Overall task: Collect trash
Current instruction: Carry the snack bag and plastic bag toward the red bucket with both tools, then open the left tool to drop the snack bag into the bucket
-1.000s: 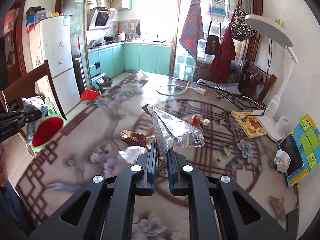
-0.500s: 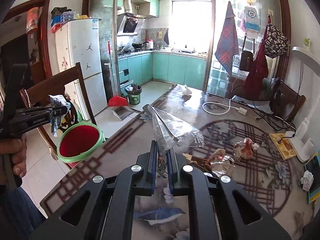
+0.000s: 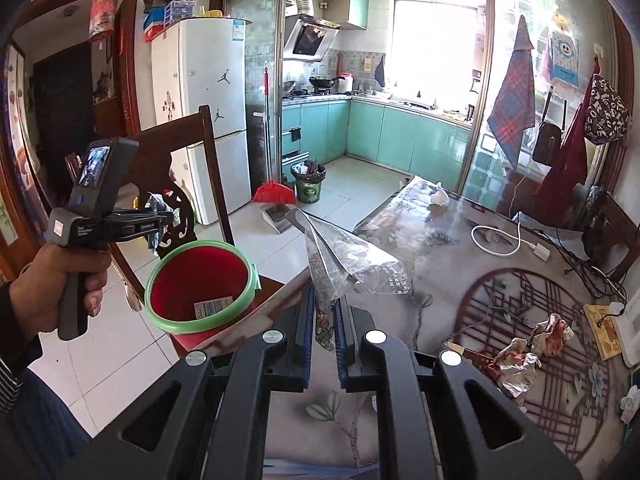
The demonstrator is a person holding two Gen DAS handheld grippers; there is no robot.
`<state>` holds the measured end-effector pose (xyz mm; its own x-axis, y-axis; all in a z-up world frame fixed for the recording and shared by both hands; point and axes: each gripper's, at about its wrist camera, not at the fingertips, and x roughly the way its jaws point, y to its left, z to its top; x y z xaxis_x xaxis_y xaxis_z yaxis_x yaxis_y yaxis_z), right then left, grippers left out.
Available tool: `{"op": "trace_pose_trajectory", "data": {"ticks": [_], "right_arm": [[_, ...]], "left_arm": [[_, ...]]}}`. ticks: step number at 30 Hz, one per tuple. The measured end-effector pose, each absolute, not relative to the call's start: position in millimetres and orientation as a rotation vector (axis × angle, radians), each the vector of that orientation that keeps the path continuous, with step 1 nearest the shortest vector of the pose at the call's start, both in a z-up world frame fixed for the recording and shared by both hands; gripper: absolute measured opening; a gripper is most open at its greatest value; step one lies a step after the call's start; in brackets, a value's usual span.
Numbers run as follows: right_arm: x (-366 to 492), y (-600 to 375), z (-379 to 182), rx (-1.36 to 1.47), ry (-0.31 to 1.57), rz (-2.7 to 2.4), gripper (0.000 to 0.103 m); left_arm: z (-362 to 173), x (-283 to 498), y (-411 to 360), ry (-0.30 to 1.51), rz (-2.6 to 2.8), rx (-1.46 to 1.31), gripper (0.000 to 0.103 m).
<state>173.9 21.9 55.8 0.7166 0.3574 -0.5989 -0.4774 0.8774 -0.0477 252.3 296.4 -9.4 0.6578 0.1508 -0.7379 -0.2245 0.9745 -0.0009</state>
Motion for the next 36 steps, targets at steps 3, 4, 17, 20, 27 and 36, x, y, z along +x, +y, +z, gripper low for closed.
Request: {"op": "trace_pose_trajectory", "data": {"ticks": [3,4,17,20,27,36], "right_arm": [[178.0,31.3,51.8,-0.217,0.626,0.475,0.009],[179.0,34.3,50.4,-0.220,0.628,0.478,0.009],[191.1,68.7,36.8,-0.243,0.653,0.523,0.009],[191.6,74.0,33.8,-0.244,0.658,0.536,0.009],[195.1,90.5,30.5,-0.254,0.659,0.563,0.009],[200.0,110.9,33.2,-0.260,0.653,0.590,0.009]], "left_arm": [[-25.4,265.5,306.6,0.862,0.239,-0.104,0.009],[-29.9,268.7,308.9,0.872,0.244,-0.107,0.009],[-57.4,289.0,317.9,0.923,0.264,-0.103,0.035],[-50.7,287.4,319.1,0.902,0.276,-0.104,0.056],[-35.2,281.4,325.8,0.851,0.304,-0.117,0.077],[-28.7,276.5,338.5,0.839,0.308,-0.161,0.082]]}}
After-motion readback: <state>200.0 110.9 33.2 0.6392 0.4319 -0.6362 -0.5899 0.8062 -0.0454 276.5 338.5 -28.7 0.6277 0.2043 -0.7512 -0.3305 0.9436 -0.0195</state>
